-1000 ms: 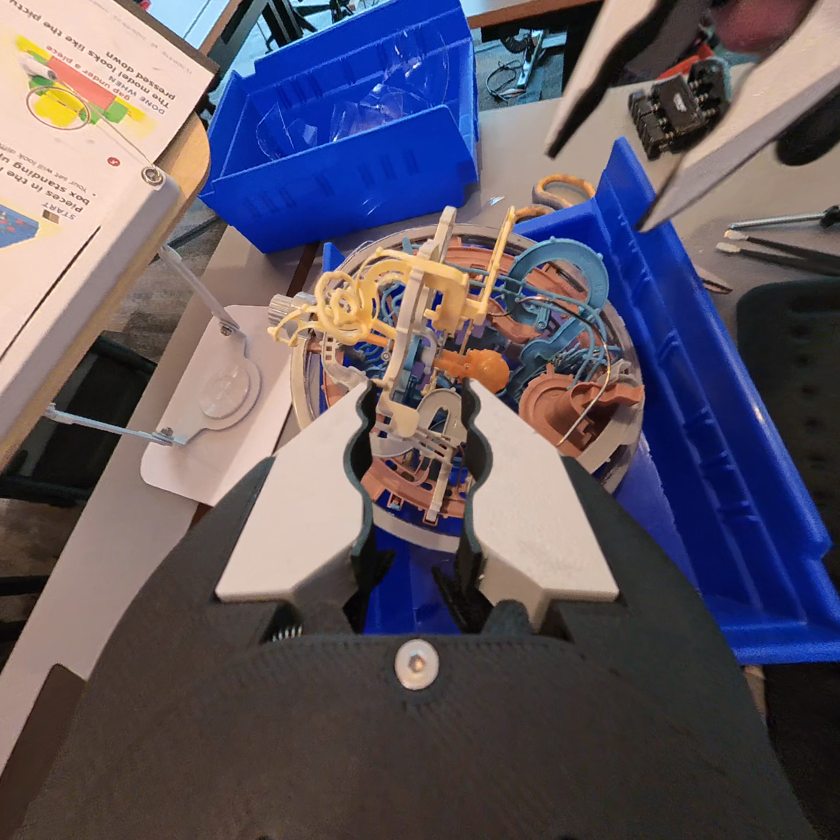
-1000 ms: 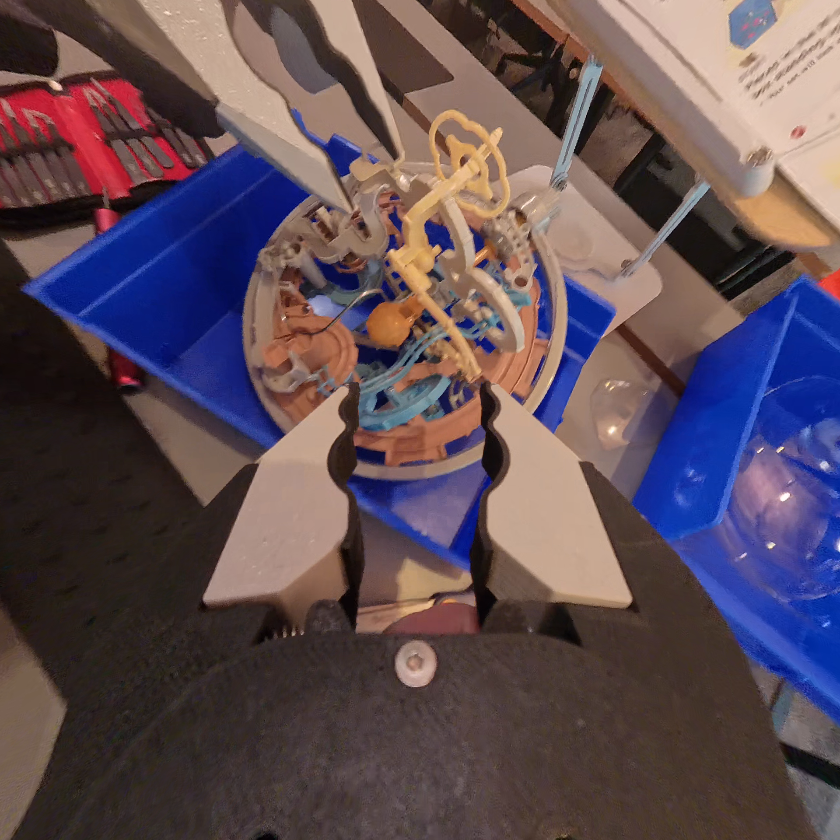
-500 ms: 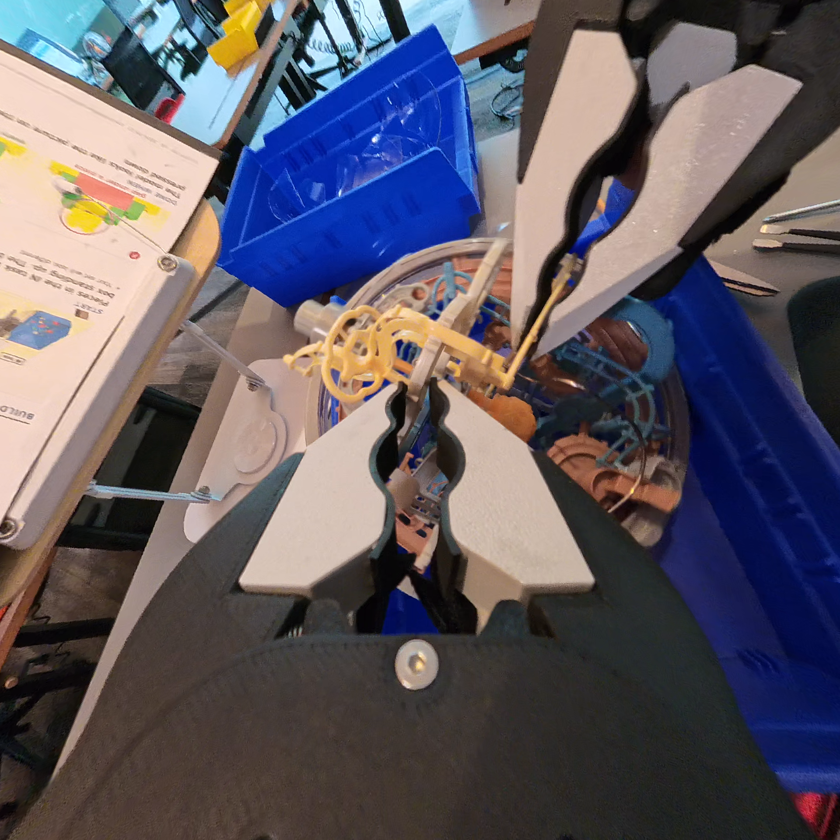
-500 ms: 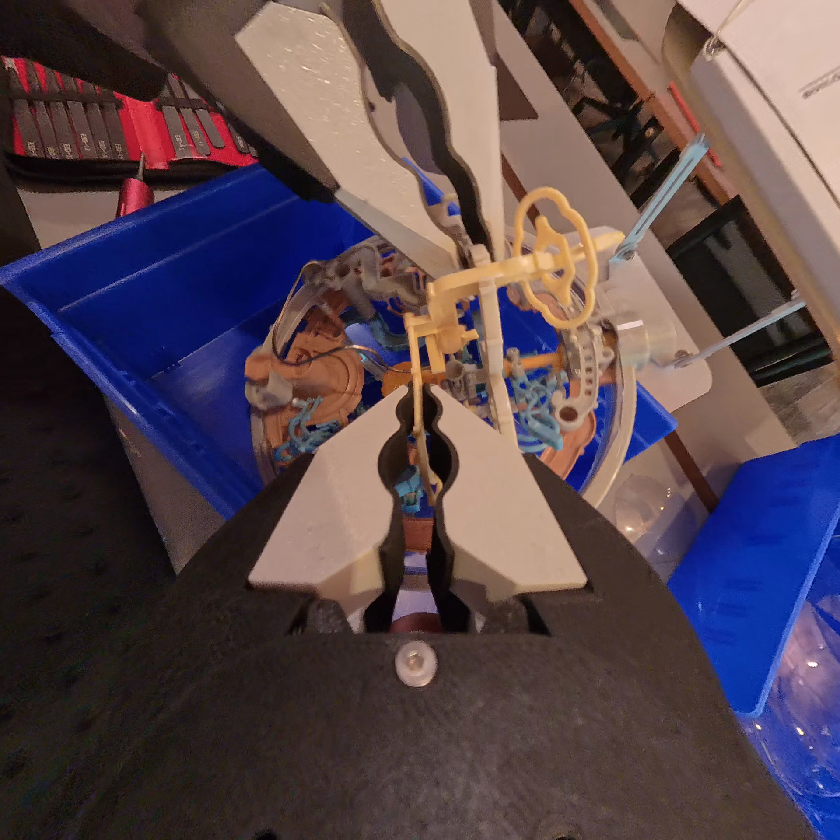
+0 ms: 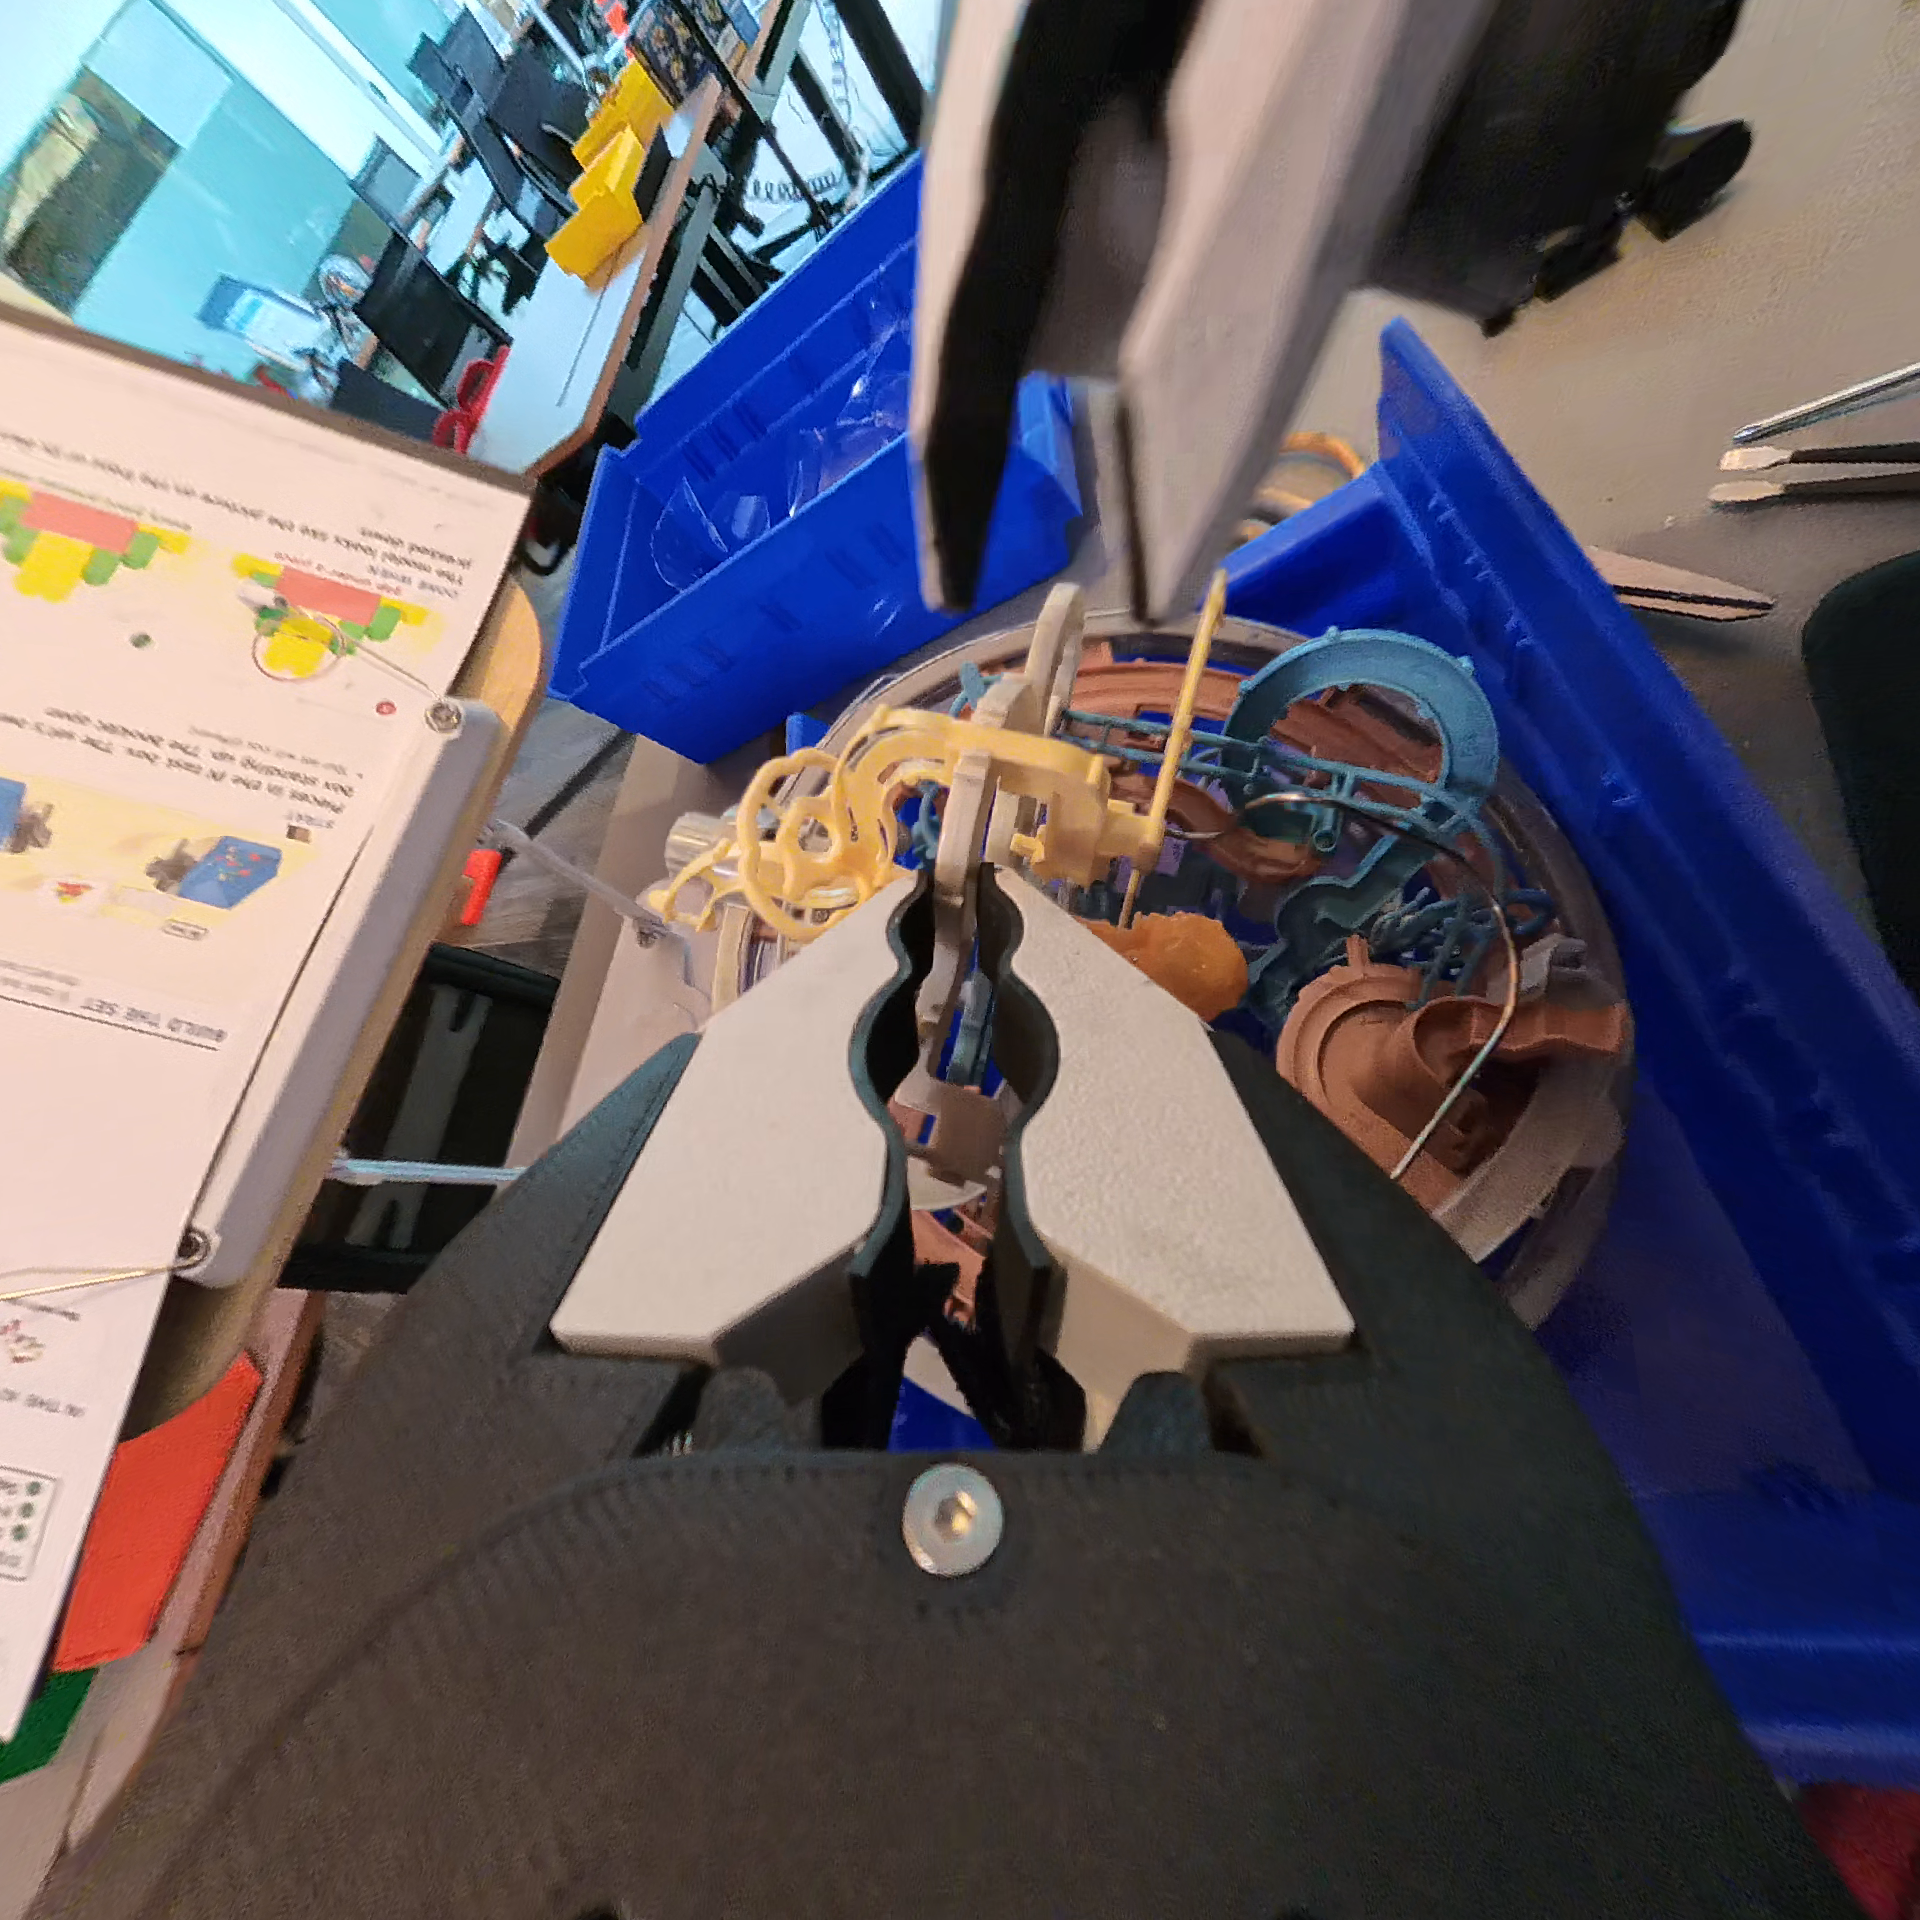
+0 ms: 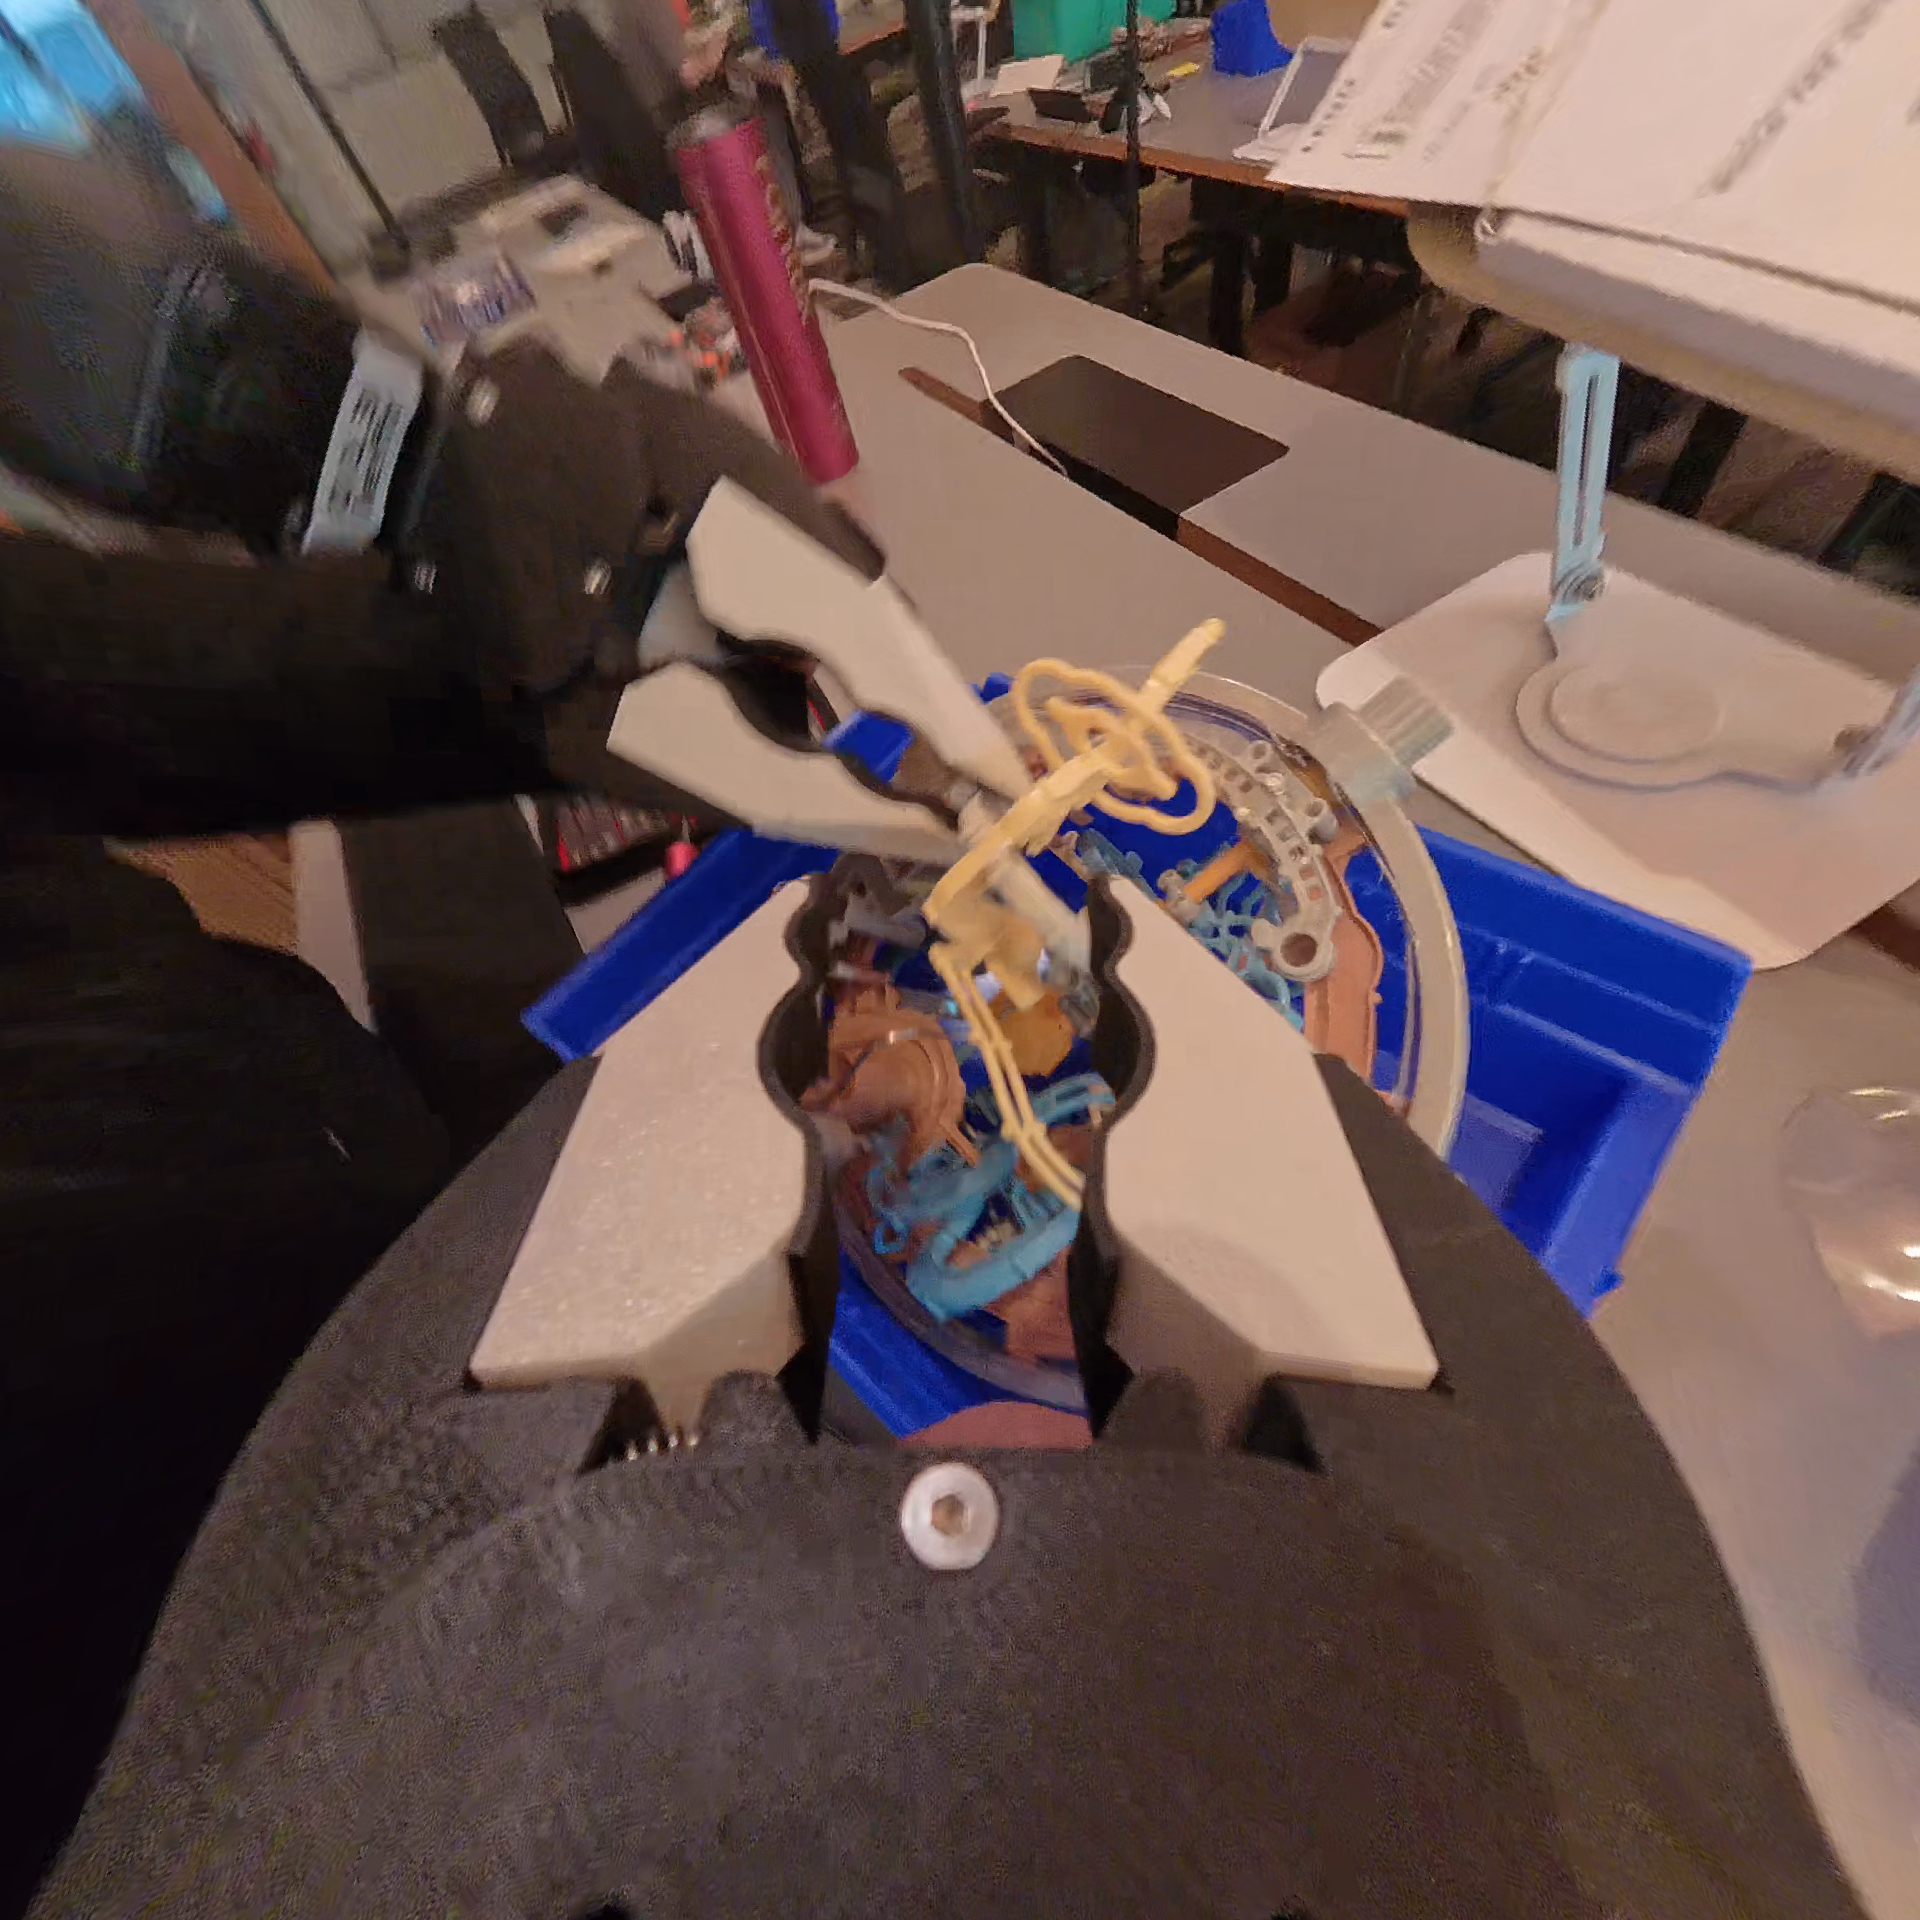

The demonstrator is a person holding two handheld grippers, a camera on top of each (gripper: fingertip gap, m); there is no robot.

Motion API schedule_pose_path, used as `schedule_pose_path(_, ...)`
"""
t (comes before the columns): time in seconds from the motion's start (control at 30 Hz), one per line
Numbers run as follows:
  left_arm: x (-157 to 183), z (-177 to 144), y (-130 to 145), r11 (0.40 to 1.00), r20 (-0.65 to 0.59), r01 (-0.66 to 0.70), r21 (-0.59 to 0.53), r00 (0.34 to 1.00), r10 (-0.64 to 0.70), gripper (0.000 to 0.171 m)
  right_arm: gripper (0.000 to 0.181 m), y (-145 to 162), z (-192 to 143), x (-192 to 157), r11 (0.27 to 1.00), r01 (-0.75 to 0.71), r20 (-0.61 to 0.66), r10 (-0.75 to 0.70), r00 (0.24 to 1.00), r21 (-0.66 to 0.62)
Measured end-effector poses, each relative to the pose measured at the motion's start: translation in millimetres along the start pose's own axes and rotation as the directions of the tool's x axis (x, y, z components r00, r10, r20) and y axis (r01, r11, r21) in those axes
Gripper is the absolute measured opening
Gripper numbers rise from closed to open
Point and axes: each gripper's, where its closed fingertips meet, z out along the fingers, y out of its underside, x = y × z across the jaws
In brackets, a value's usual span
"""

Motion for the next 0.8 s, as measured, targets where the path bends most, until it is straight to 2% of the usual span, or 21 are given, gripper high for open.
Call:
schedule_pose_path(0.07, 4, -1, -4, 0.999, 0.006, -0.039, 0.004, 0.999, 0.039, 0.005, 0.05, -7, 6, 1, 0.986, -0.167, 0.111, 0.162, 0.98, 0.031)
schedule_pose_path(0.13, 3, -1, -1, 0.995, 0.038, -0.072, -0.067, 0.996, 0.075, 0.006, 0.044, -9, 10, -2, 0.95, -0.312, 0.262, 0.298, 0.918, 0.011)
schedule_pose_path(0.2, 6, -1, -3, 0.991, 0.041, -0.111, -0.072, 0.993, 0.115, 0.005, 0.038, -1, 16, -9, 0.93, -0.362, 0.363, 0.362, 0.858, -0.073)
schedule_pose_path(0.27, 8, -2, -4, 0.993, 0.042, -0.097, -0.062, 0.994, 0.1, 0.005, 0.038, 0, 22, -11, 0.917, -0.384, 0.401, 0.395, 0.826, -0.112)
schedule_pose_path(0.37, 11, -4, -4, 0.996, 0.022, -0.082, -0.042, 0.996, 0.083, 0.004, 0.028, 0, 26, -10, 0.912, -0.386, 0.398, 0.408, 0.821, -0.14)
schedule_pose_path(0.43, 14, -4, -5, 0.997, 0.019, -0.073, -0.021, 0.997, 0.073, 0.003, 0.01, 5, 29, -6, 0.923, -0.353, 0.364, 0.385, 0.848, -0.154)
schedule_pose_path(0.57, 13, 1, -3, 0.999, 0.056, 0.033, -0.001, 0.998, -0.033, 0.004, 0.009, 3, 34, -1, 0.916, -0.376, 0.371, 0.4, 0.838, -0.137)
schedule_pose_path(0.63, 14, 4, -1, 0.998, 0.061, 0.054, -0.021, 0.997, -0.052, 0.022, 0.009, 0, 36, 5, 0.912, -0.399, 0.341, 0.407, 0.847, -0.096)
schedule_pose_path(0.67, 13, 5, -2, 0.996, 0.083, 0.087, -0.006, 0.993, -0.086, 0.025, 0.009, -1, 37, 7, 0.914, -0.396, 0.322, 0.401, 0.858, -0.083)
schedule_pose_path(0.7, 11, 5, -1, 0.994, 0.102, 0.111, -0.01, 0.989, -0.109, 0.02, 0.009, -1, 38, 7, 0.919, -0.387, 0.309, 0.39, 0.867, -0.076)
schedule_pose_path(0.73, 5, 4, 1, 0.99, 0.132, 0.137, -0.015, 0.982, -0.134, 0.006, 0.009, 0, 39, 5, 0.922, -0.38, 0.307, 0.382, 0.872, -0.07)
schedule_pose_path(0.8, 3, 3, 0, 0.988, 0.116, 0.154, 0.018, 0.981, -0.155, 0.005, 0.008, -2, 39, 5, 0.931, -0.363, 0.303, 0.354, 0.885, -0.031)
